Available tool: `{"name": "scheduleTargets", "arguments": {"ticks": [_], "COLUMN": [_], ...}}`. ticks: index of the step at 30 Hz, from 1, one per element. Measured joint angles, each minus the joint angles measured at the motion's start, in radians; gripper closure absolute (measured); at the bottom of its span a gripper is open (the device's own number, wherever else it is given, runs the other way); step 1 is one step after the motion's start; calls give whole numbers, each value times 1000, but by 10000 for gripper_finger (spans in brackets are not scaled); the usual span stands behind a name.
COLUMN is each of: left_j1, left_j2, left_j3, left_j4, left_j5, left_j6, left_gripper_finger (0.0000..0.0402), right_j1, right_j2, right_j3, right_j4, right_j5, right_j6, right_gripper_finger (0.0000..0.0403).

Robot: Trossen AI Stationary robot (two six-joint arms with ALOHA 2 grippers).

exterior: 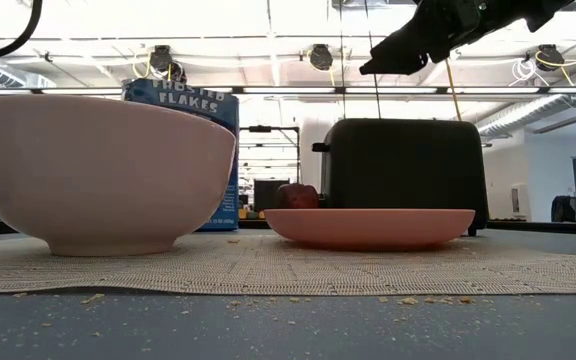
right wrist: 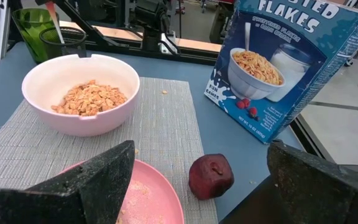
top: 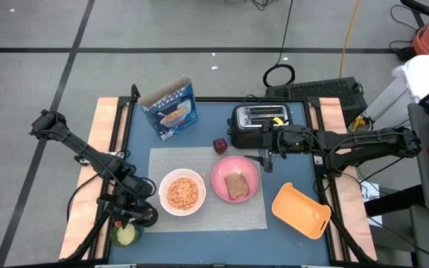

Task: Arrange a breakfast setting
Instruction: Put the orange spoon on the mat

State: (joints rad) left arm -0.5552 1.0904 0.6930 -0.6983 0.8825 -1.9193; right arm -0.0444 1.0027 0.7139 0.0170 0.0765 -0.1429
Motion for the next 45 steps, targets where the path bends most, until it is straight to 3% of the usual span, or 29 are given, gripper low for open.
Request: {"name": "scheduleTargets", "arguments": {"ticks": [8,45], "left_j1": [0,0], "left_j2": [0,0], "left_j3": [0,0], "left_j4": [0,100], "left_j5": [2,2], "left_j6": [7,39], "left_gripper_finger": [309,310], "right_j1": [0,0], "right_j2": [0,0], "right_j3": [0,0], "right_j4": [0,0], "right_j5": [0,0], "right_j6": [0,0], "right_gripper_finger": [51,51]}}
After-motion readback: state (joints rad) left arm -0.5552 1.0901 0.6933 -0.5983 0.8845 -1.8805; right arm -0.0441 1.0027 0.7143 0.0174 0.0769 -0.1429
